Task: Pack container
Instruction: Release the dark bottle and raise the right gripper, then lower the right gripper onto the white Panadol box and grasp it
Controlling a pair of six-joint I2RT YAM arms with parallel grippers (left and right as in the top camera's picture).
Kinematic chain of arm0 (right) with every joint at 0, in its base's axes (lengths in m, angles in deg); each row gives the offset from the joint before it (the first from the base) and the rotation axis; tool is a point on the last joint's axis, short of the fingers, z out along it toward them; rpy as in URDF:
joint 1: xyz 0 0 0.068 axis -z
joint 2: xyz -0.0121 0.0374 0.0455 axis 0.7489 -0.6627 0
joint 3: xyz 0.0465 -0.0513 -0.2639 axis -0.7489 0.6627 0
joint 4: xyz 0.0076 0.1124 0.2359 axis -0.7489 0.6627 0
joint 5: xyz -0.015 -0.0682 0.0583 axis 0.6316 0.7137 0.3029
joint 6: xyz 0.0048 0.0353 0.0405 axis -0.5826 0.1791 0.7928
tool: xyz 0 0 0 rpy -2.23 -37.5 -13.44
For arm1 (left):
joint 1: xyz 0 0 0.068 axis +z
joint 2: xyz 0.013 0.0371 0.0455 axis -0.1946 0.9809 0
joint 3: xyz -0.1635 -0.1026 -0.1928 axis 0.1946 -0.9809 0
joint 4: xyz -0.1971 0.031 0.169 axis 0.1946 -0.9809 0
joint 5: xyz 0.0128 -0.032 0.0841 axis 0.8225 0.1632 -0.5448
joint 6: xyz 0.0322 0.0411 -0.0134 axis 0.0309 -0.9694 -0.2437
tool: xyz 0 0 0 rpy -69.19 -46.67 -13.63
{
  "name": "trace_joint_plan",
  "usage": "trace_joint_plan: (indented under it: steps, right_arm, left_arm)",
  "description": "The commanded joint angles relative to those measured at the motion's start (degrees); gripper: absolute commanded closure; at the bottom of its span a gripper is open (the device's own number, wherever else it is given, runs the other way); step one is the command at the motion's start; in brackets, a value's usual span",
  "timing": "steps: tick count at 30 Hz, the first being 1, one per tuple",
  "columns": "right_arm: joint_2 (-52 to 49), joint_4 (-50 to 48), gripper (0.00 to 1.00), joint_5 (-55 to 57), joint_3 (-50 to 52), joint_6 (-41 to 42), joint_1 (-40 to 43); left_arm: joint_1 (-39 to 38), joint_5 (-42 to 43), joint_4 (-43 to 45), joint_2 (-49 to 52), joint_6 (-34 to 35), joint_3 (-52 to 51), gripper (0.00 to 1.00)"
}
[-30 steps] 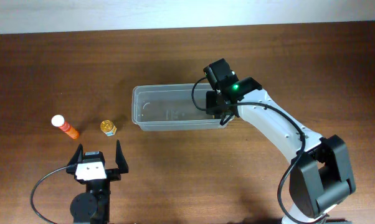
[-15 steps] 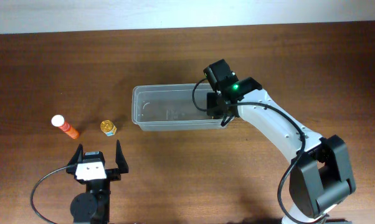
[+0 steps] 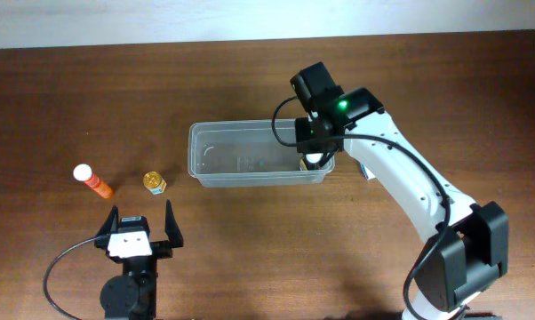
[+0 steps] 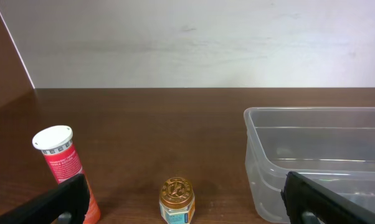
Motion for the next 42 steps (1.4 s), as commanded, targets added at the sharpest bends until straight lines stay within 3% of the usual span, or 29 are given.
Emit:
trace_joint_plan:
  steps: [1, 5, 9, 12, 17, 23, 30, 38, 42]
  right_arm:
    - [1.36, 3.61, 0.66, 1.05, -6.25, -1.07, -0.5]
    - [1.95, 10.29, 0.65, 4.76, -14.88, -2.56, -0.44]
    - [2.75, 17.22, 0.55, 7.87, -23.54, -4.31, 1.42]
    - [3.26, 21.99, 0.53, 7.96, -28.44, -5.14, 5.75]
    - [3.19, 24.52, 0.48, 3.93, -28.52, -6.03, 13.79]
    - [0.87, 19.69, 0.34, -1.51, -17.53, -10.08, 20.33]
    - [-0.68, 9.22, 0.33, -3.56, -3.1, -11.78, 21.81]
    - [-0.79, -5.81, 0.15, -9.14, 13.14, -16.33, 22.49]
    - [-1.38, -10.01, 0.13, -9.51, 15.85, -17.42, 22.49]
  left_arm:
    - [0.35, 0.59, 0.17, -0.33, -1.09, -0.42, 0.01]
    - [0.35, 0.59, 0.17, -0.33, -1.09, -0.42, 0.01]
    - [0.35, 0.59, 0.17, -0.33, -1.09, -0.42, 0.01]
    - [0.35, 0.59, 0.17, -0.33, -1.09, -0.42, 0.01]
    - [0.35, 0.59, 0.17, -0.33, -1.09, -0.42, 0.01]
    - [0.35, 0.59, 0.17, -0.33, -1.09, -0.42, 0.01]
    - [0.35, 0.59, 0.15, -0.33, -1.09, -0.42, 0.01]
    - [0.35, 0.59, 0.17, -0.33, -1.09, -0.42, 0.01]
    - [0.35, 0.59, 0.17, -0.33, -1.09, -0.42, 0.01]
